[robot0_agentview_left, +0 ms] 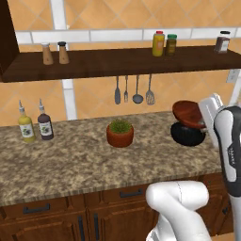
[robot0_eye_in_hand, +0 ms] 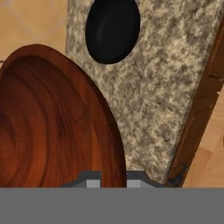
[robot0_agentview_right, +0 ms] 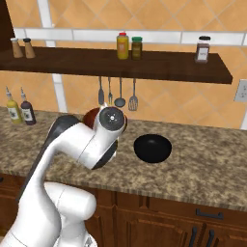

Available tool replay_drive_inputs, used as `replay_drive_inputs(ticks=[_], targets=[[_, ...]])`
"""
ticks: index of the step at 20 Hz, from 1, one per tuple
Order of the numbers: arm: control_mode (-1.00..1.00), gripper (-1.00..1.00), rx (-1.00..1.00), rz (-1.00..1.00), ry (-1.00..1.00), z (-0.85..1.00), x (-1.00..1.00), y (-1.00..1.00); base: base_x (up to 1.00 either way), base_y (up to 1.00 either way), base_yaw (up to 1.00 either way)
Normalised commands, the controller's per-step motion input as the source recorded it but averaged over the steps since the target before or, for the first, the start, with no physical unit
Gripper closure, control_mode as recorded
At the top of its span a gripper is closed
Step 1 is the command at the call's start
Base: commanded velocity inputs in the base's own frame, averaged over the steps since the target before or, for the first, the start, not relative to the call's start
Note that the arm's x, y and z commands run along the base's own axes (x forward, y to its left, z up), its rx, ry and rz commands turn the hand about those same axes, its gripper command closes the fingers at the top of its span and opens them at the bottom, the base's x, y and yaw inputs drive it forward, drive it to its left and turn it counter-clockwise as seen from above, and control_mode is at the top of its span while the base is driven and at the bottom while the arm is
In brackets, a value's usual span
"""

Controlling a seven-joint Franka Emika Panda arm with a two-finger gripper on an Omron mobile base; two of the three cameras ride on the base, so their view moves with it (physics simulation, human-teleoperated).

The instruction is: Pick up the bowls on the counter and stack them on top of one another in the open cabinet. Place the smaller bowl on top of the larger bowl.

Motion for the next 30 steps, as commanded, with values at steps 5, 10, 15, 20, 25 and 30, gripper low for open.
replay_drive_inputs(ticks=[5,10,15,20,25,30], targets=[[-1.00,1.00,0.09,-0.03,0.17,-0.10,0.26,-1.00,0.00,0.00,0.00],[-1.00,1.00,0.04,0.00,0.17,-0.22,0.50,-0.86,0.00,0.00,0.00],[-1.00,1.00,0.00,0.00,0.08,-0.26,0.61,-0.46,0.00,0.00,0.00],[-1.00,1.00,-0.01,0.03,0.00,-0.55,0.47,-0.03,0.00,0.00,0.00],[-1.00,1.00,-0.03,0.05,0.00,-0.60,0.42,0.00,0.00,0.00,0.00],[-1.00,1.00,0.00,0.05,0.11,-0.34,0.58,0.00,0.00,0.00,0.00]])
